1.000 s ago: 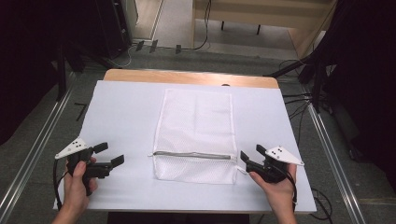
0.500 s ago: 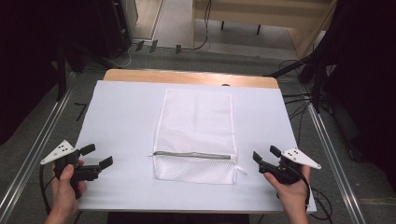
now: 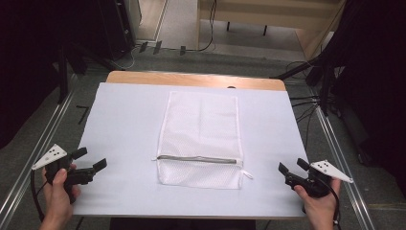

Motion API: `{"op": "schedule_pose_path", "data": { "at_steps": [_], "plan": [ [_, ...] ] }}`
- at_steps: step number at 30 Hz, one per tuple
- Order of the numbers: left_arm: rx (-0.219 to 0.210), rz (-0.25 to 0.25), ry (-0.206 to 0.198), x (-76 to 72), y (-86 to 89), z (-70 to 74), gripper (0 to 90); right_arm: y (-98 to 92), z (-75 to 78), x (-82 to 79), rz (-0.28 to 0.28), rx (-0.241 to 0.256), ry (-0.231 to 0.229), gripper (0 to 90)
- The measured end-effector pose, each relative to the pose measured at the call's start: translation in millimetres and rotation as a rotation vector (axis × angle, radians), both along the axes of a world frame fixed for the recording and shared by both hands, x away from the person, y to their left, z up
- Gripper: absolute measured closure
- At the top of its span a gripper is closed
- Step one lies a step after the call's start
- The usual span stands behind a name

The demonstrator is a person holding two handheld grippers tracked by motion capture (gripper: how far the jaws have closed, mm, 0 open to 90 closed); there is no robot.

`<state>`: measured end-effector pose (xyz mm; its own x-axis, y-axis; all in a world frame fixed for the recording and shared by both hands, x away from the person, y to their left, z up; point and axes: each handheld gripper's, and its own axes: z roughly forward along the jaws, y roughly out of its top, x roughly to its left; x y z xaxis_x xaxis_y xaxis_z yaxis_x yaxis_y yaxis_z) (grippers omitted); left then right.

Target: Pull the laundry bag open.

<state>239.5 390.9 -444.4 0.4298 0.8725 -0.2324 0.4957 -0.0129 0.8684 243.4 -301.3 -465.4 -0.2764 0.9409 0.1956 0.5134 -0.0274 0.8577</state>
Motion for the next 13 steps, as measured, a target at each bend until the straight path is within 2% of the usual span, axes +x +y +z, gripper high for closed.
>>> {"op": "schedule_pose_path", "data": {
  "at_steps": [2, 4, 6, 13],
  "plan": [
    [0.000, -0.004, -0.013, -0.6, 2.6, 0.7, 0.0, -6.4, -1.5, -1.9, -0.013, 0.009, -0.001, 20.9],
    [-0.009, 0.001, -0.033, -1.6, 4.8, 2.9, 0.0, -10.6, -3.8, -3.1, -0.035, -0.008, 0.004, 21.0],
    [-0.011, 0.008, -0.047, -2.6, 6.6, 4.5, 0.0, -13.4, -6.8, -1.9, -0.041, -0.004, 0.009, 21.2],
    [0.001, 0.003, -0.038, -0.8, 5.9, 1.7, 0.0, -8.2, -7.5, -0.1, -0.031, -0.017, 0.008, 21.2]
  ]
}}
